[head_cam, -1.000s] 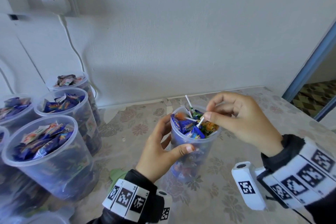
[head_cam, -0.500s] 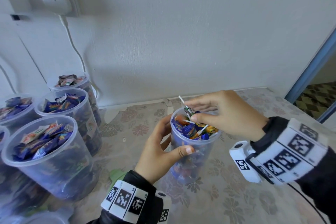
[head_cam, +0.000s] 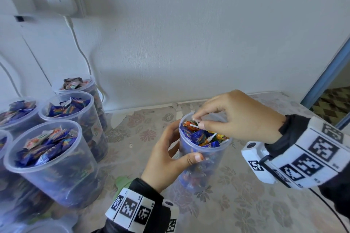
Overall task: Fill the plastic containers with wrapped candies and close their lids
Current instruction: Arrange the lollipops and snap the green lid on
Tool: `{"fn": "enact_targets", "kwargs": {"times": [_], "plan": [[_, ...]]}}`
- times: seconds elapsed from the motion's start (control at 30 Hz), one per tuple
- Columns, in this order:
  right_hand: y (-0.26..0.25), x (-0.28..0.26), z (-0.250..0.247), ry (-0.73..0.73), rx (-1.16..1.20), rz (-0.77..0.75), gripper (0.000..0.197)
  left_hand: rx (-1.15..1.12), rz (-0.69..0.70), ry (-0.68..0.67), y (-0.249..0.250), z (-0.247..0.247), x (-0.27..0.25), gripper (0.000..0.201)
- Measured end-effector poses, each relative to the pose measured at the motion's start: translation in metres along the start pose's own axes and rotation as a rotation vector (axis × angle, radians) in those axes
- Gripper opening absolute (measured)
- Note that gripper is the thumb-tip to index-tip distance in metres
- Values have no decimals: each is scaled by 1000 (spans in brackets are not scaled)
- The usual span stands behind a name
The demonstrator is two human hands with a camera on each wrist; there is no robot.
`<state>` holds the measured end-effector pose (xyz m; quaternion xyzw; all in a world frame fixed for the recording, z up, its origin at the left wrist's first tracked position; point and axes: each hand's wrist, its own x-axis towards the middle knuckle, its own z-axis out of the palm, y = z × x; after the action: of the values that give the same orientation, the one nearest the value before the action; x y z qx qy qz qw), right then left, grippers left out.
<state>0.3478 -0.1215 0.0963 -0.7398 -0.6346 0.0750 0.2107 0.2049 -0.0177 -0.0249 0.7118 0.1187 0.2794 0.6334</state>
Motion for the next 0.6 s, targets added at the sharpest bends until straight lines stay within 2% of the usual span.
{"fn": "enact_targets", "kwargs": {"times": [0.1, 0.2, 0.37, 0.6], "plan": [[4, -3, -3, -180, 165, 36, 37, 4, -2, 1, 1, 0, 0, 82], [6, -2, 1, -255, 96, 33, 39, 11, -6, 8, 0, 0, -1, 81], [3, 3, 14, -301, -100, 0, 19, 13, -2, 7, -2, 0, -1, 79], [-4, 12, 17, -324, -134, 31, 25, 13, 7, 11, -1, 0, 0, 75]]}}
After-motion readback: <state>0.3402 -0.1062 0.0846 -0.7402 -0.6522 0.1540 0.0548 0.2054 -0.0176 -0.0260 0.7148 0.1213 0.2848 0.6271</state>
